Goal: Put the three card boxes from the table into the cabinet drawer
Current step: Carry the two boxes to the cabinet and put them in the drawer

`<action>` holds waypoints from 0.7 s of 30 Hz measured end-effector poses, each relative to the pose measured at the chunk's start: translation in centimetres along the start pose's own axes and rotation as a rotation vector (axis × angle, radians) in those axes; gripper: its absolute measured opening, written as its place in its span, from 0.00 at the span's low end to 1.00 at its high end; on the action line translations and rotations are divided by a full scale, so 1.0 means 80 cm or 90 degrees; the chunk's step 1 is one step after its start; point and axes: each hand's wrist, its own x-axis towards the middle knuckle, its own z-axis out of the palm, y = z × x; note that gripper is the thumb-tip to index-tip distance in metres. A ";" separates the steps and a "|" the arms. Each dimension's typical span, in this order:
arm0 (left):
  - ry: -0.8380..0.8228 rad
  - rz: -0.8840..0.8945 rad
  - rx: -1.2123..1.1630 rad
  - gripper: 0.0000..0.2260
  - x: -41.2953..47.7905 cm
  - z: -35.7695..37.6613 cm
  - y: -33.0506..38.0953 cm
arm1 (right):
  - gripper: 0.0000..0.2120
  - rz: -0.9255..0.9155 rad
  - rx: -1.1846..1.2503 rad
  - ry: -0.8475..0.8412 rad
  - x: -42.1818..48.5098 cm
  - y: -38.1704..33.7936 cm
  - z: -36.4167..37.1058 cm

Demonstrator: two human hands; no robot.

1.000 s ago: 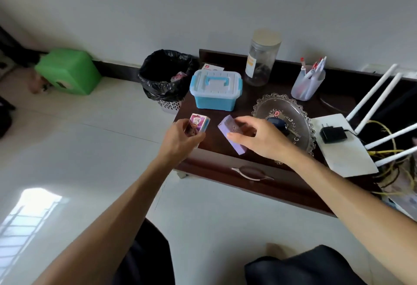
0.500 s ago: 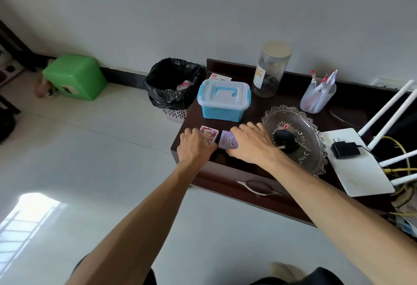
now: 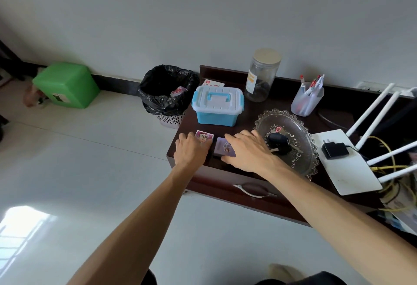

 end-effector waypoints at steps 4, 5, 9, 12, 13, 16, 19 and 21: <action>0.044 0.053 -0.119 0.27 0.005 -0.031 -0.025 | 0.21 0.011 0.262 0.122 -0.067 0.010 -0.029; 0.077 0.043 -0.173 0.25 0.006 -0.039 -0.039 | 0.16 0.041 0.391 0.130 -0.094 0.011 -0.028; 0.061 -0.085 -0.302 0.25 0.009 -0.036 -0.099 | 0.08 0.169 0.648 0.062 -0.175 0.012 0.039; -0.021 -0.091 -0.367 0.17 0.008 -0.012 -0.119 | 0.15 0.215 0.463 0.023 -0.193 0.022 0.110; -0.030 -0.075 -0.373 0.16 0.007 -0.005 -0.124 | 0.19 0.213 0.396 0.047 -0.192 0.025 0.126; -0.029 -0.054 -0.377 0.19 0.015 0.003 -0.142 | 0.23 0.159 0.260 0.053 -0.176 0.027 0.160; -0.055 -0.050 -0.374 0.23 0.034 0.002 -0.157 | 0.20 0.132 0.175 0.030 -0.166 0.027 0.181; -0.083 -0.033 -0.371 0.26 0.046 -0.001 -0.162 | 0.18 0.127 0.154 0.045 -0.167 0.025 0.190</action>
